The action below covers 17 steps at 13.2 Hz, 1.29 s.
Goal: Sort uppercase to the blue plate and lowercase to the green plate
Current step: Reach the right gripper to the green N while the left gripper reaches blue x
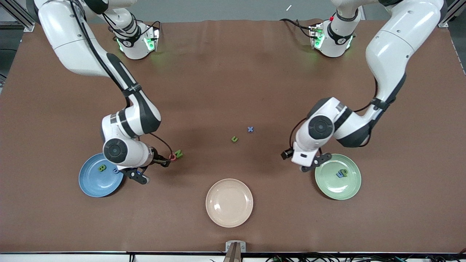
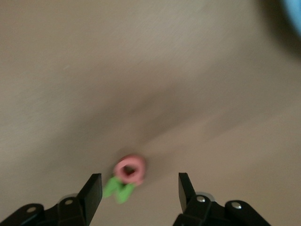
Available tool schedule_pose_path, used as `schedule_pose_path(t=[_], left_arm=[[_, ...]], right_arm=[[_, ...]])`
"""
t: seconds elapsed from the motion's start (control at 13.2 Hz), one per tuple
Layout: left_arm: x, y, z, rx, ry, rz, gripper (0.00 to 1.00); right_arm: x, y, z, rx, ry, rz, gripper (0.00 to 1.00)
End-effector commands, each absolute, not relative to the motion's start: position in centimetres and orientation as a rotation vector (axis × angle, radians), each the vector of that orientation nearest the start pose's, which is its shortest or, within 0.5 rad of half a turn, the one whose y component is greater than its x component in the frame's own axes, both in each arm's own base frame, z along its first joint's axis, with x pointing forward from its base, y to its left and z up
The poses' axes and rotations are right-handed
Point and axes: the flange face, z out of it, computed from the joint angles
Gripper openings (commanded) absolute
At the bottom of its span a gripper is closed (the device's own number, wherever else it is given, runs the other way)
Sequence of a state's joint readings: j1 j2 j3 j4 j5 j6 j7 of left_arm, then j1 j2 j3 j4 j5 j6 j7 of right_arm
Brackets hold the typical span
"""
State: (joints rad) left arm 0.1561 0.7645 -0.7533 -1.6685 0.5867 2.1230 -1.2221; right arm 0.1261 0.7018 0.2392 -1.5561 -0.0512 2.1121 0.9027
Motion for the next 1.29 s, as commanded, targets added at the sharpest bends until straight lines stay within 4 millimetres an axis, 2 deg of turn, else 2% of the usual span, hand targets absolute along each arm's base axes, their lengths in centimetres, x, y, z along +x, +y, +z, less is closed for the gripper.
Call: schedule_pose_path(t=[0.0,0.15,0.38,0.45,0.61,0.76,0.99,1.06,1.21], left_arm=[[56.4,-36.1,24.0,-3.065,-0.479,0.085,0.95],[54.3,-39.6,23.6,-3.104,-0.387,0.068,0.94],[51.0,-43.6,21.8,-3.126,-0.278,0.117,0.79],[50.1,-44.4,20.9,-3.133,-0.253,0.14,0.74],[48.3,-46.0,20.2,-3.132,-0.177,0.145,0.72],[47.6,-46.9,19.4,-3.154,-0.149,0.144,0.69],[47.6,-47.0,18.9,-3.165,-0.085,0.101,0.65],[47.7,-46.9,18.5,-3.163,-0.059,0.083,0.65],[48.1,-46.8,18.2,-3.177,-0.04,0.051,0.65]], right_arm=[[63.5,24.9,21.6,-2.921,0.988,0.236,0.74],[62.6,26.0,20.8,-2.911,1.013,0.225,0.74],[61.3,26.1,19.1,-2.91,1.005,0.218,0.74],[60.7,26.1,18.5,-2.914,1.003,0.223,0.73],[60.5,26.3,18.3,-2.925,0.988,0.219,0.71],[60.4,26.3,18.2,-2.931,0.984,0.217,0.62],[60.6,26.1,18.2,-2.94,0.975,0.209,0.43],[60.6,26.0,18.3,-2.939,0.975,0.208,0.42],[60.7,25.9,18.3,-2.952,0.96,0.196,0.25]])
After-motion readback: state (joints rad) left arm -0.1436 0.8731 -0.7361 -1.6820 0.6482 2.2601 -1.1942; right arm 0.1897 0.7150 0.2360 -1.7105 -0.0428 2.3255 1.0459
